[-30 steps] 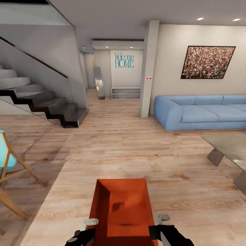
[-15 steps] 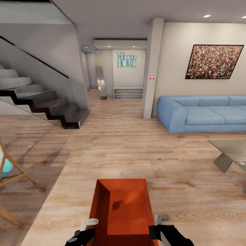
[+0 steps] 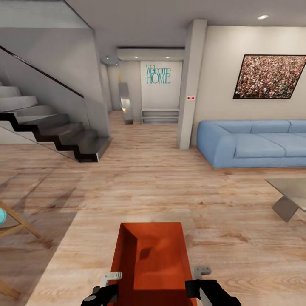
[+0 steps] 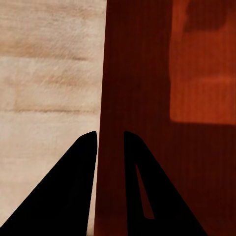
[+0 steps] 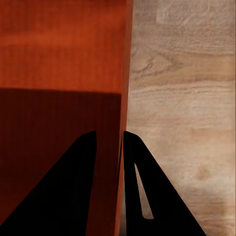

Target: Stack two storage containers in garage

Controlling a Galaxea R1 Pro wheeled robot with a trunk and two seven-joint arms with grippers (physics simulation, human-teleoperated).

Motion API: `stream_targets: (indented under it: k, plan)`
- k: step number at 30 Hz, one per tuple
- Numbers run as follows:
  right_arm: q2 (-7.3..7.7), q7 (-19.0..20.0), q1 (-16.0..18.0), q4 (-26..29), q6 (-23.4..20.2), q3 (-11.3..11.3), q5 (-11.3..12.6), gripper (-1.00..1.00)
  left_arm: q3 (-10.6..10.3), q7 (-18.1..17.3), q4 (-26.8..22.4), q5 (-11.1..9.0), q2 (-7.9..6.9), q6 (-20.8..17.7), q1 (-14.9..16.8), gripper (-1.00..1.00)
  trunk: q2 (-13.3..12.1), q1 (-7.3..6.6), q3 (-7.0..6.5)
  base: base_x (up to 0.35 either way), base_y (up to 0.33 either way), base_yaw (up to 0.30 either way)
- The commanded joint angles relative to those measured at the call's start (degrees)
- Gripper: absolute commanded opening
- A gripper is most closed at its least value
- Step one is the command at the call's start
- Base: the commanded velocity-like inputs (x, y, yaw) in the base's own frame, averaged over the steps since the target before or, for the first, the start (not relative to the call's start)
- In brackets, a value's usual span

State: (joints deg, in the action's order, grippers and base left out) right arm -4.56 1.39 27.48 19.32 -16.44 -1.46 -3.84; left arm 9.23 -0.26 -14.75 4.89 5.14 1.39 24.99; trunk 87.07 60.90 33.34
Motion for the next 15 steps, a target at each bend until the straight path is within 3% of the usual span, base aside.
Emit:
stream_targets:
  k: [1, 15]
  plan:
    - [2.01, 0.63, 0.03, 0.28, -0.35, 1.63, 1.11, -1.0, -0.09, -1.14, 0.25, 0.29, -0.04, -0.33, 0.06, -1.0, 0.03, 0.02, 0.05, 0.267, 0.0, 0.026]
    - [2.01, 0.63, 0.03, 0.28, -0.35, 1.63, 1.1, -1.0, -0.09, -1.14, 0.25, 0.29, -0.04, -0.33, 0.06, -1.0, 0.03, 0.02, 0.05, 0.281, 0.0, 0.033]
